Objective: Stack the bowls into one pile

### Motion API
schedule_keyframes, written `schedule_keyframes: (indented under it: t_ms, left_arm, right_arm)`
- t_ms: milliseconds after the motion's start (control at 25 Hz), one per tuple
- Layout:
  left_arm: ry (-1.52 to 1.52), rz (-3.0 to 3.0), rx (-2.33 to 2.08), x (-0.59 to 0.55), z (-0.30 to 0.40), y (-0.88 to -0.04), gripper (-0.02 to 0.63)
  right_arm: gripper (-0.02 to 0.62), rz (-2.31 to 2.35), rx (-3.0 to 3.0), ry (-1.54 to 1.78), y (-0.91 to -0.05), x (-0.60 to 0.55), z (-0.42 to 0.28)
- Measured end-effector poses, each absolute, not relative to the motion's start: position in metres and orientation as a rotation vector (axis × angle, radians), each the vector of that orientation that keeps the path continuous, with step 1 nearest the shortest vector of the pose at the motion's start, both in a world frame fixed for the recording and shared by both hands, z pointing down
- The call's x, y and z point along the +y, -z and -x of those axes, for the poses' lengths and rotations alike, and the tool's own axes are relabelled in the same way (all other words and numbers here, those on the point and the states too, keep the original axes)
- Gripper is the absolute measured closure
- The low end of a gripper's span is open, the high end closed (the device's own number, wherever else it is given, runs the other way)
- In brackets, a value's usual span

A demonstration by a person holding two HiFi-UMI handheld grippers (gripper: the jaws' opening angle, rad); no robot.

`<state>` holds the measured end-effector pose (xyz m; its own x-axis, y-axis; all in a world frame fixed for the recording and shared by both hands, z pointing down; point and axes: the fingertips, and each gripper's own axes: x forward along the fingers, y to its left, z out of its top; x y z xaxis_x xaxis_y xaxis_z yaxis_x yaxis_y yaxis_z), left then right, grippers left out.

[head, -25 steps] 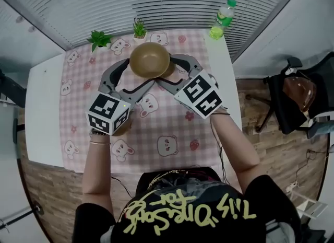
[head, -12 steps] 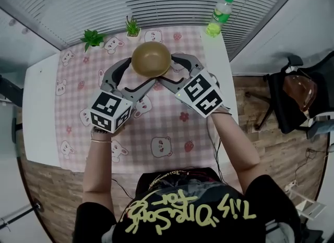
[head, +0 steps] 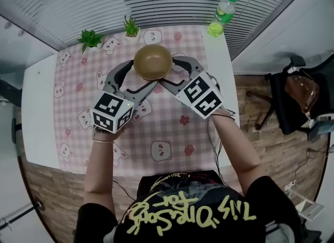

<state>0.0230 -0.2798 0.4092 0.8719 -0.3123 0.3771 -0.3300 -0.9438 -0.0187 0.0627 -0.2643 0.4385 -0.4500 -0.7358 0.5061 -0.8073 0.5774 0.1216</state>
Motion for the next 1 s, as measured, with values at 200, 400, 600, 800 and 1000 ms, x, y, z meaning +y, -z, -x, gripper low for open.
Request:
schedule_keyframes:
  t_ms: [200,400,600,800,1000]
  left_arm:
    - [-0.625,-2.987,-0.511,-0.282,-0.023,-0.419,0.216]
    - [-0.654,-2.975,-0.494,-0.284,-0.024,-0.428,0.216]
    - [-0.684,-2.958,-0.485,-0.286,-0.022,-0.437,0.216]
    - [-0.725,-2.946,-0.48,-0.288,-0.021,-0.446,0.216]
    - [-0.748,-2.932,-0.467,-0.289,-0.021,-0.452,0.216]
  right_arm:
    - [0.301,-1.225,-2.288,-0.204,-0.448,-0.266,-0.063]
    - [0.301,-1.217,-2.276,-0.228,-0.456,-0.268,-0.064]
    - [0.301,-1.204,-2.269,-0.261,-0.464,-0.27,-0.062]
    - [0.301,-1.189,-2.256,-0.269,-0.47,-0.271,-0.061]
    - [0.301,-1.172,-2.249,-0.287,-0.475,-0.272,-0.062]
